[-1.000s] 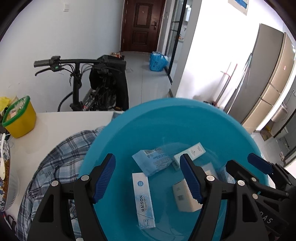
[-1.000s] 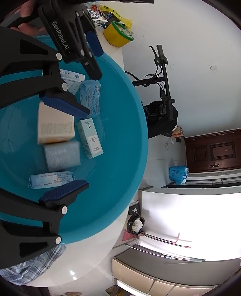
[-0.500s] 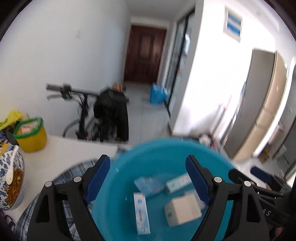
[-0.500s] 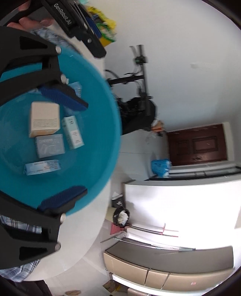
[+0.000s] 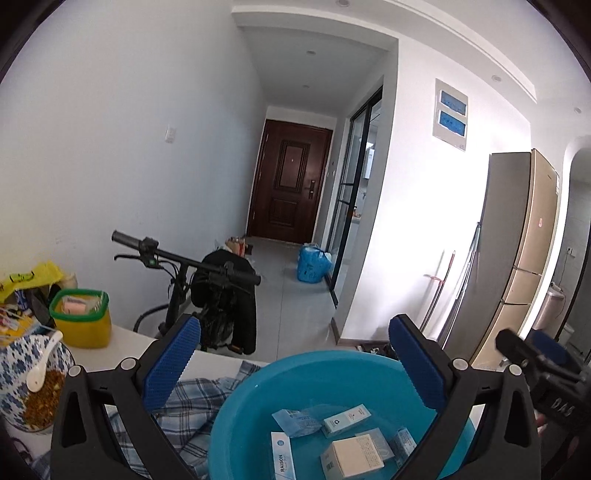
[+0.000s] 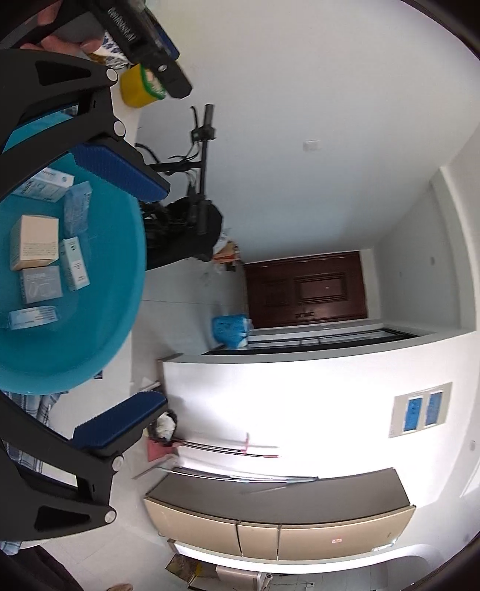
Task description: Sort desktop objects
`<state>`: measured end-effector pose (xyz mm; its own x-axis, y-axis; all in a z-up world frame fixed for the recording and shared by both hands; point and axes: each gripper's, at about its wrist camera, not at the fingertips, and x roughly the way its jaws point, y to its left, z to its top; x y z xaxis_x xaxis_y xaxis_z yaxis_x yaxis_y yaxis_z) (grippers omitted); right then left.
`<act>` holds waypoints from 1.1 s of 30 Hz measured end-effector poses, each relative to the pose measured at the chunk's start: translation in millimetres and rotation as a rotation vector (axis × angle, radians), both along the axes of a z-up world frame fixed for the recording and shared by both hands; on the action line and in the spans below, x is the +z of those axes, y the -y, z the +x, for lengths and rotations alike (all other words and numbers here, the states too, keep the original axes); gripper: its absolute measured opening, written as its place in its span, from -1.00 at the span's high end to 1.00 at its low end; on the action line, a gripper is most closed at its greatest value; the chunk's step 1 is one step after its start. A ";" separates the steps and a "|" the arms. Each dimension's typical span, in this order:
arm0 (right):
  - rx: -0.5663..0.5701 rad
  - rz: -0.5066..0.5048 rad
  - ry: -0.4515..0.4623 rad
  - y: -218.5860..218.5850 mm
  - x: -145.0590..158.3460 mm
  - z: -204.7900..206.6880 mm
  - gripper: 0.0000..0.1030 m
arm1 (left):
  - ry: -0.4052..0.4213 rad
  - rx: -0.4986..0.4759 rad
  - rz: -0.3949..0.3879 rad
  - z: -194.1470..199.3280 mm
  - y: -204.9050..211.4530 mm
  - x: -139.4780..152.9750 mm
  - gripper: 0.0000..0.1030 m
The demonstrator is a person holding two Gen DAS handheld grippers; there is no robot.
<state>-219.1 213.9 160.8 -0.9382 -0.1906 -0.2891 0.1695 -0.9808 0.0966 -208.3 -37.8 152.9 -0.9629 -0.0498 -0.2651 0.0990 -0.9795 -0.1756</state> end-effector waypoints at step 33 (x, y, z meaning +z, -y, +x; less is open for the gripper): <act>-0.121 0.008 -0.179 -10.2 55.9 68.3 -0.99 | -0.240 -0.032 -0.164 85.7 -26.1 50.3 -1.00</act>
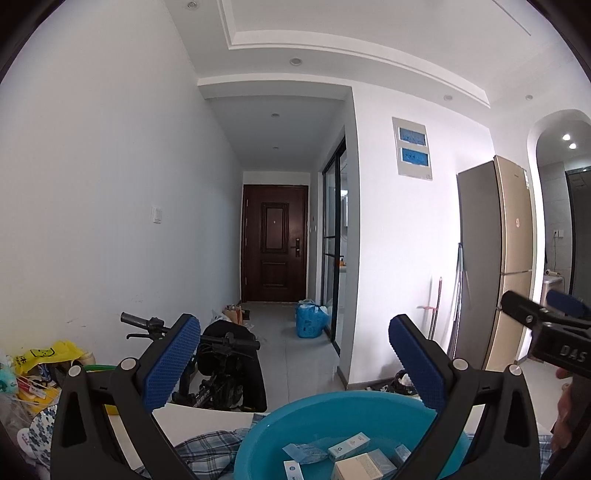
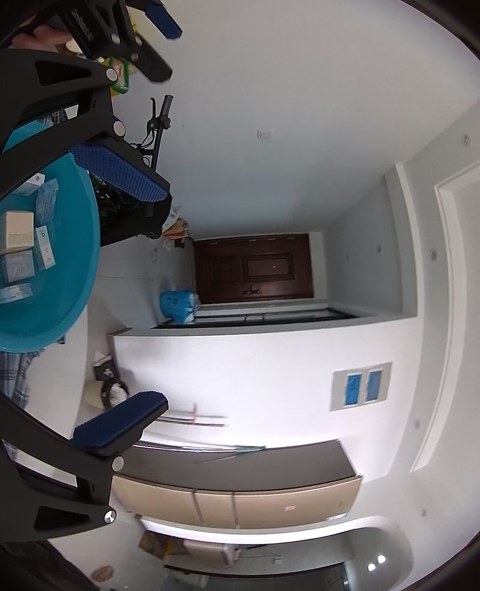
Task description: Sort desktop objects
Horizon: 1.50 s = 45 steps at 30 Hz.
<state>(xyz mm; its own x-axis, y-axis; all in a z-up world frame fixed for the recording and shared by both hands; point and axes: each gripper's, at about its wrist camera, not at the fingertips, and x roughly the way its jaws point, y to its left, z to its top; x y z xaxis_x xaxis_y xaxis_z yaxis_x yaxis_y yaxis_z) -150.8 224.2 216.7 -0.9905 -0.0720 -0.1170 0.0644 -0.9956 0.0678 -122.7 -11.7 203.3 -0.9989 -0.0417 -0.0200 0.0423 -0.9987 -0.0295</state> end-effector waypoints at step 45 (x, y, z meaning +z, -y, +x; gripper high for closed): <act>0.074 0.038 -0.121 2.6 40.8 152.2 -0.99 | -0.083 -0.050 0.049 162.2 1.9 49.6 -1.00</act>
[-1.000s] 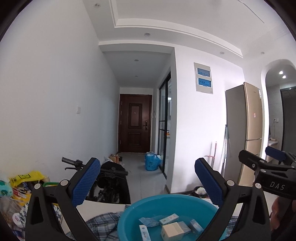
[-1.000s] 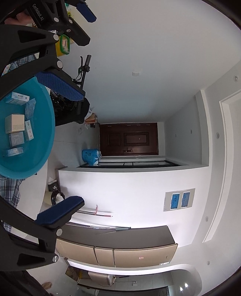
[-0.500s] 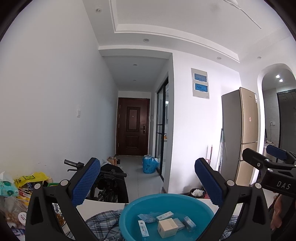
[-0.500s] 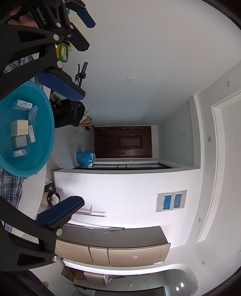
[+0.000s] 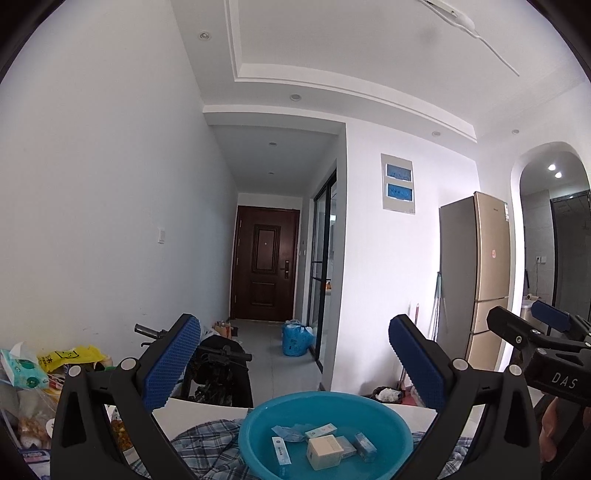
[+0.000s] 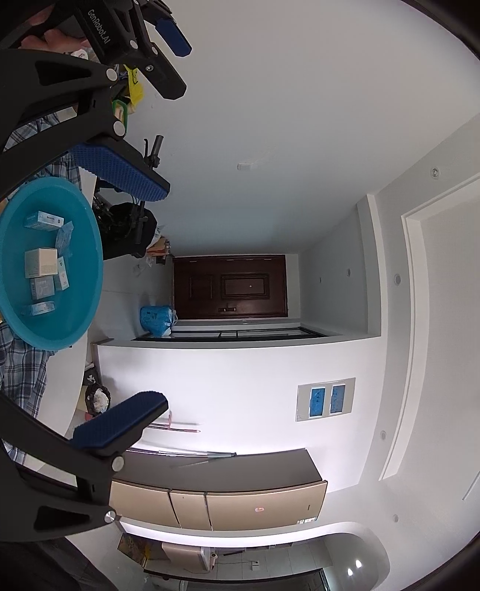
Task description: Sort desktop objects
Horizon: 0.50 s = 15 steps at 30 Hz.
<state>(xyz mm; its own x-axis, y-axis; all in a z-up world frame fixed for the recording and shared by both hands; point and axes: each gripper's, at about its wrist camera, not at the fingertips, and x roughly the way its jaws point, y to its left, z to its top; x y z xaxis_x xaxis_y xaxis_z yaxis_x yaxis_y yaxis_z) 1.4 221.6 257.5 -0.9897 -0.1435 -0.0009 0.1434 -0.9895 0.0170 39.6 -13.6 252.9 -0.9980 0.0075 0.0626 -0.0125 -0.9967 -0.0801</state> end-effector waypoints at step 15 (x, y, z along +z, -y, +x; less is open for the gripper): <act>0.007 -0.041 -0.002 -4.4 -4.5 22.5 -0.99 | -0.032 -0.029 -0.049 45.7 -0.9 -3.5 -1.00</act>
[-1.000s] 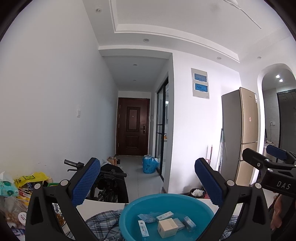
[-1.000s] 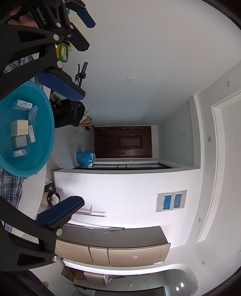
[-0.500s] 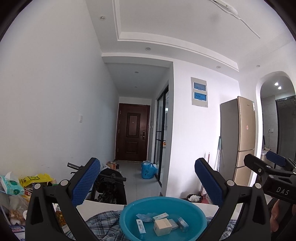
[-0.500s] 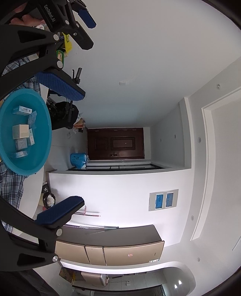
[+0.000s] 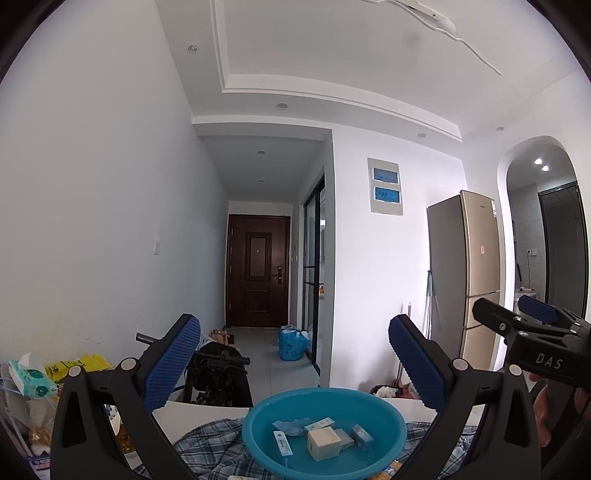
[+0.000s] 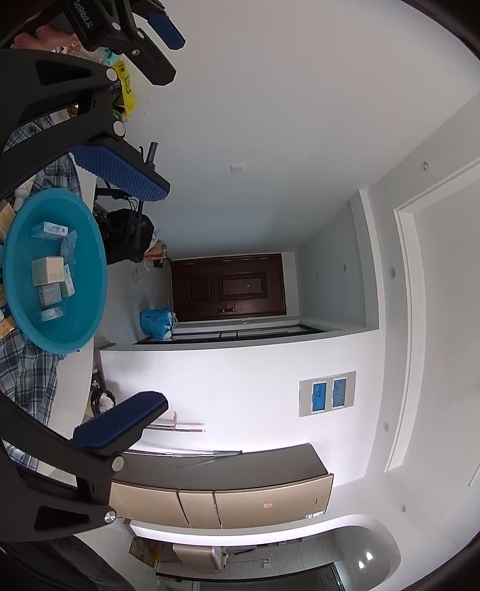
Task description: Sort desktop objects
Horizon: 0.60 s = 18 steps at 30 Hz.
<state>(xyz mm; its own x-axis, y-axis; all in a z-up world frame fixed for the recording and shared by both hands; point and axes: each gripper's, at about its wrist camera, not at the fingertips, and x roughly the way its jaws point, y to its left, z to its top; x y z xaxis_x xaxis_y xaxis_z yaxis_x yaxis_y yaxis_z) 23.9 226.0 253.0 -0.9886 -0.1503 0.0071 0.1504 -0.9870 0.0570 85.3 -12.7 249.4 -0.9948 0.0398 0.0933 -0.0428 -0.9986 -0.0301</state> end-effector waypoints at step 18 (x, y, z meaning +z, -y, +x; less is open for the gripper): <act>0.060 -0.029 0.032 -8.9 -44.1 -7.4 -0.99 | 0.146 0.005 -0.009 -28.8 10.2 -55.4 -1.00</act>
